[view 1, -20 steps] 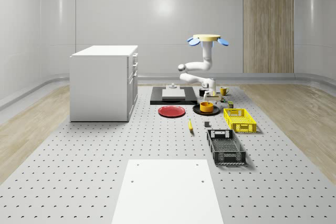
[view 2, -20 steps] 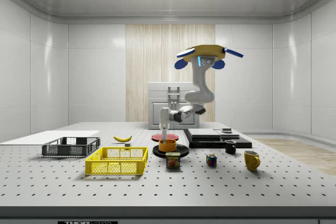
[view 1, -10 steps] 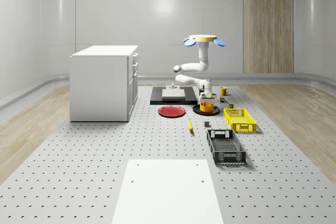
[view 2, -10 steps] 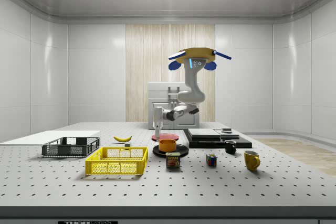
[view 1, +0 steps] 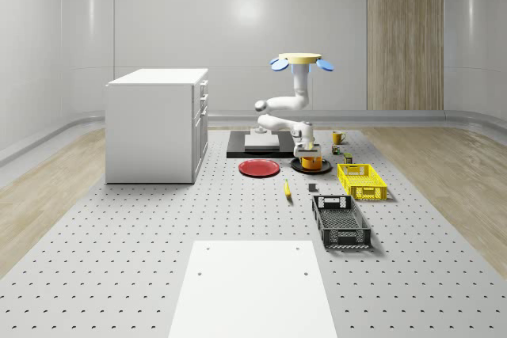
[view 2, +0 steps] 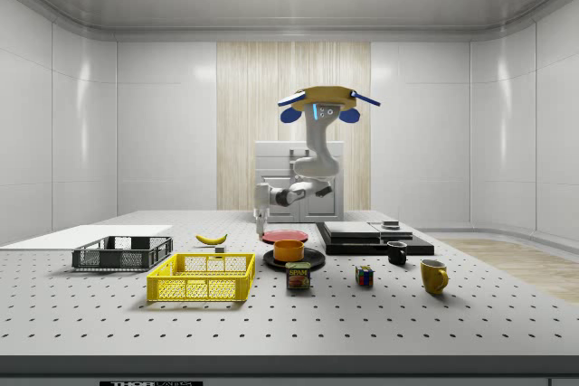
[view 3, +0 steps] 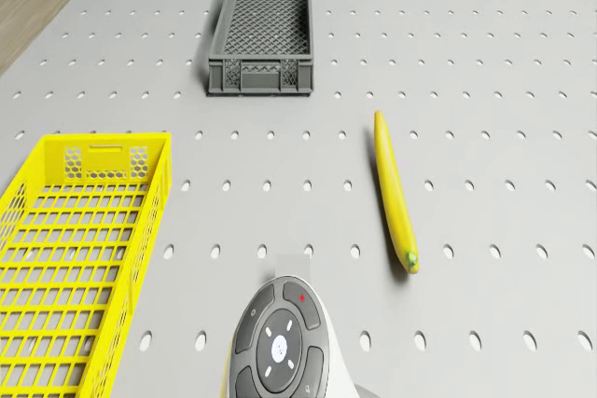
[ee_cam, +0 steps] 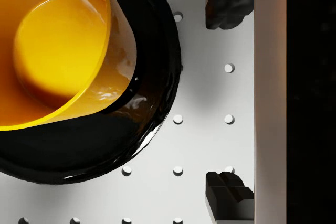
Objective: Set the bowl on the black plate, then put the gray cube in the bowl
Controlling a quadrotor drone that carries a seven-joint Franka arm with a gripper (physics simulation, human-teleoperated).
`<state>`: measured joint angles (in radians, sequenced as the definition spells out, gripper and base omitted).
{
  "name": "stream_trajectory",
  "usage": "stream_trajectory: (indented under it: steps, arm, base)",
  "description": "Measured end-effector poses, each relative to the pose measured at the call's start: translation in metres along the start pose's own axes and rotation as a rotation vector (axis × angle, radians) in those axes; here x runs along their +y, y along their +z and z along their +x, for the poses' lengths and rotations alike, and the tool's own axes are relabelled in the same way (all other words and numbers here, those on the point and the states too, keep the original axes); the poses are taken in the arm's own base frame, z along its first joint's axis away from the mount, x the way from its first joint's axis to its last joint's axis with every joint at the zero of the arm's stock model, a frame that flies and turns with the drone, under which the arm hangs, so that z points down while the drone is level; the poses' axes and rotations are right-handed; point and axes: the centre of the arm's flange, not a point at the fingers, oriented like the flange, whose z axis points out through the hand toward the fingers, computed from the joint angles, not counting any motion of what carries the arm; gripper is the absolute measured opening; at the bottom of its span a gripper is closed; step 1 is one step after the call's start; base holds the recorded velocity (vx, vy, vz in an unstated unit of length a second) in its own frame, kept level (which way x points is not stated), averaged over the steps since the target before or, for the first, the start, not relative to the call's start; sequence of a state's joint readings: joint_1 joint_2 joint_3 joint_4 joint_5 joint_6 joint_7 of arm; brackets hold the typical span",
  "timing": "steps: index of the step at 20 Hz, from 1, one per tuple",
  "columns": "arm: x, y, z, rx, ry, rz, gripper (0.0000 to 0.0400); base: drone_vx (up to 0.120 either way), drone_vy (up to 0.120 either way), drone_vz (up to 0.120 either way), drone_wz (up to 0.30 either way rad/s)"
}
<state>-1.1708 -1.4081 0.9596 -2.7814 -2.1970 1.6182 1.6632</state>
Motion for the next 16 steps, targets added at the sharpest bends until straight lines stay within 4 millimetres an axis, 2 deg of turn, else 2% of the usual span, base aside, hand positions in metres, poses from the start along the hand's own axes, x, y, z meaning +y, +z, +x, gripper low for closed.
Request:
stream_trajectory:
  steps: [5,15,16]
  arm:
    - [0.0,0.0,0.0,0.0,0.0,0.0,0.04]
    - [0.0,0.0,0.0,0.0,0.0,0.0,0.04]
    - [0.0,0.0,0.0,0.0,0.0,0.0,0.04]
  base:
    - [0.12,0.056,0.0,0.0]
    - [0.12,0.0,-0.12,0.0]
    - [0.12,0.0,0.0,0.0]
